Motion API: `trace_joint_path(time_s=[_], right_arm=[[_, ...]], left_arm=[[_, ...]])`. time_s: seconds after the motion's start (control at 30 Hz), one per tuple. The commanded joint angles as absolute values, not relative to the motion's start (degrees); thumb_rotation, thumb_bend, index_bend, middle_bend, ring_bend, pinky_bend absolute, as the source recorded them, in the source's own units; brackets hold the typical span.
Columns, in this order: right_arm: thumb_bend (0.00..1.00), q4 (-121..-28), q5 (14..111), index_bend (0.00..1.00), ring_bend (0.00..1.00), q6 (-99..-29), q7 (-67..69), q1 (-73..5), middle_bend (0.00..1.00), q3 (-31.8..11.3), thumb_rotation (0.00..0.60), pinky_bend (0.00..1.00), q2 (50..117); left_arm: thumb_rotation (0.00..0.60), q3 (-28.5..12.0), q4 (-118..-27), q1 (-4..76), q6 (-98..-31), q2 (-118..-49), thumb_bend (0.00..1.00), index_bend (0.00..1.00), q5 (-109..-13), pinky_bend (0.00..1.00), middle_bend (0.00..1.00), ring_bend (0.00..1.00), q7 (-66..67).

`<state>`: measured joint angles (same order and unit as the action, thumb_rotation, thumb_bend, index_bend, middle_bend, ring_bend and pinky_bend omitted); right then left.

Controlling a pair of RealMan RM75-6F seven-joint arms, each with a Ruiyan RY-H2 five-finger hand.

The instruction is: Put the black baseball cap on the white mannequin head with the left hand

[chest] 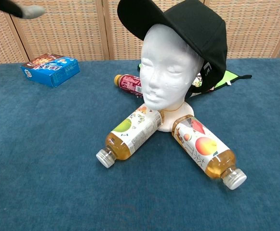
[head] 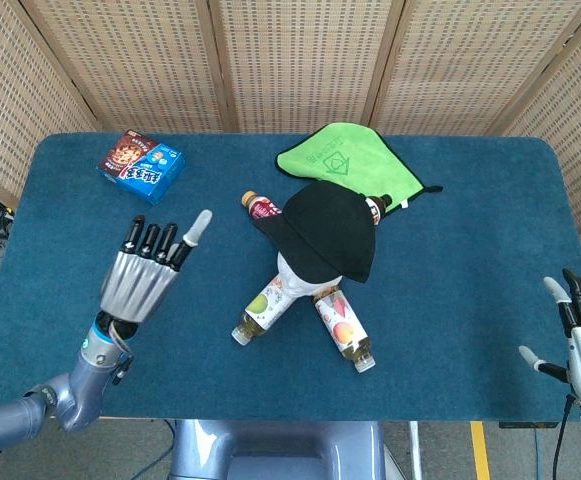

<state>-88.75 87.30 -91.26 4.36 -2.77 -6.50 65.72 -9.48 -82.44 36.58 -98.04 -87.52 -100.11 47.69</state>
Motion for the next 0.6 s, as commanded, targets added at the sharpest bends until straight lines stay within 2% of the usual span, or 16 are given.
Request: trace_joint_path(time_s=[0.03,0.13,0.2,0.33,0.6], right_arm=[[0.03,-88.8,87.5,0.13,0.00,-90.7,3.4,-2.9,0.00,-6.1,0.600,0.00,65.8],[0.03,-89.0,87.5,0.11,0.00,-89.8,2.3,-3.1,0.00,-5.6,0.600,0.00,65.8],[0.03,-89.2,87.8,0.10,0.00,-89.0,1.2,-3.3,0.00,-5.1,0.600,0.00,65.6],[0.03,-89.7,88.0,0.08,0.00,-87.8,0.0,-3.5,0.00,-4.5,0.600,0.00,65.3],[0.03,-90.0,88.2,0.08,0.00,-86.2,-1.8,-4.1,0.00,-3.8,0.600,0.00,65.7]], left_arm=[[0.600,-5.0,-89.6,29.0,-102.1,-83.7,0.00,0.00,-96.1,0.24,0.18,0.27,41.5],[0.600,-1.3,-94.0,24.6,-101.6,-81.1,0.00,0.00,-92.7,0.08,0.01,0.07,38.2],[0.600,1.6,-96.7,21.7,-100.2,-78.9,0.00,0.00,-89.8,0.01,0.00,0.01,36.8],[0.600,4.7,-98.6,18.5,-97.8,-76.5,0.00,0.00,-86.0,0.00,0.00,0.00,34.3],[0.600,6.1,-93.9,13.5,-96.9,-76.2,0.00,0.00,-82.7,0.00,0.00,0.00,23.6]])
